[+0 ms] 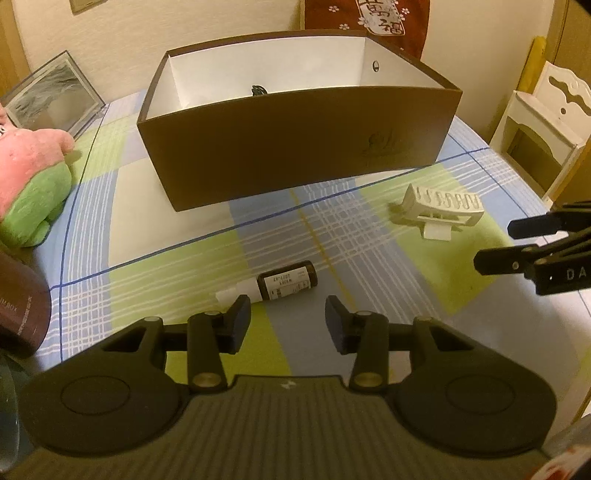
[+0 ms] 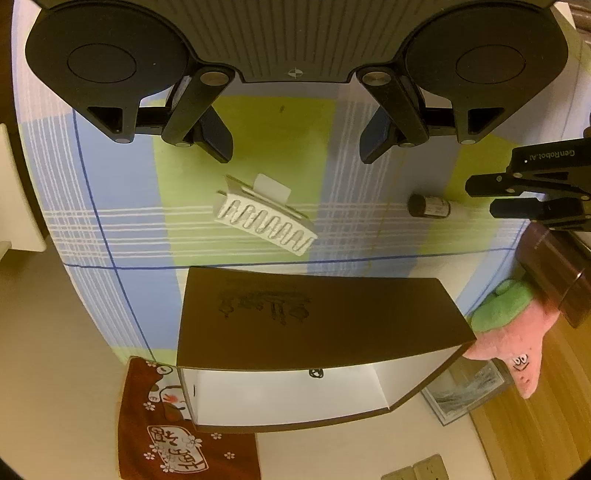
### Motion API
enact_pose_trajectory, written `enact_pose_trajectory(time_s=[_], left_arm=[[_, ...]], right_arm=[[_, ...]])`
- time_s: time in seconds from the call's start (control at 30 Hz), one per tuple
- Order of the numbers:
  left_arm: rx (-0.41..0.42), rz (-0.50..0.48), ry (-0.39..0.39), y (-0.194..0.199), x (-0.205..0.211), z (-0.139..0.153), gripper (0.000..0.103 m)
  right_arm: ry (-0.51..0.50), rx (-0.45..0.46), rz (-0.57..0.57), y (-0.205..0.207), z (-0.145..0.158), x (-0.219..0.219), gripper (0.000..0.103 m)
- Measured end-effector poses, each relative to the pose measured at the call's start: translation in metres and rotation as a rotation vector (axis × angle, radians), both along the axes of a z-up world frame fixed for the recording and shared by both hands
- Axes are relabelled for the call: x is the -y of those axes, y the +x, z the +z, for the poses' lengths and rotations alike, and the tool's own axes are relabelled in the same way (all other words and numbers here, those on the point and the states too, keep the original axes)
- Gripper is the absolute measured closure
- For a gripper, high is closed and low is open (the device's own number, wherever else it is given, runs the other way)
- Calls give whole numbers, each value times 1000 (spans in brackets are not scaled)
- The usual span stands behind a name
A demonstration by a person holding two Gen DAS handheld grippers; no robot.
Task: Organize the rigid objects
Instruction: 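Grasp the brown-and-white bottle with the left tool while the right tool grasps the white rack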
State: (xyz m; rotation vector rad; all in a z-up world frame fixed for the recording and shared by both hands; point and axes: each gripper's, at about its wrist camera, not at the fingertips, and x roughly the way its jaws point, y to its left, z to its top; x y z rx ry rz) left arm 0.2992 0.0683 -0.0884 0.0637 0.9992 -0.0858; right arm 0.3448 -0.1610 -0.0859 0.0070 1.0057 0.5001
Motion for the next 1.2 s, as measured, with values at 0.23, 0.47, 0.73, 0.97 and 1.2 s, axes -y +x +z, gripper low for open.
enact_pose_trajectory(time_s=[0.23,0.47,0.73,0.97,1.2], left_arm=[[-1,-20,28,11,-1,-12,61],[-4,-74,93,28,-2,-28,60],[-29,-149,153,43,-1,-44,59],[-67,-125,107,56,-3,-48,62],[-102,-68,32,66,-1,-48,76]], right_arm=[[-18,15,-4,14,-6,3,28],[-46,37,-6,30,-11,4,28],[-67,43,-1,45,-17,2,28],[-95,64,32,57,-20,-5,28],[-140,92,116,65,-28,-20,28]])
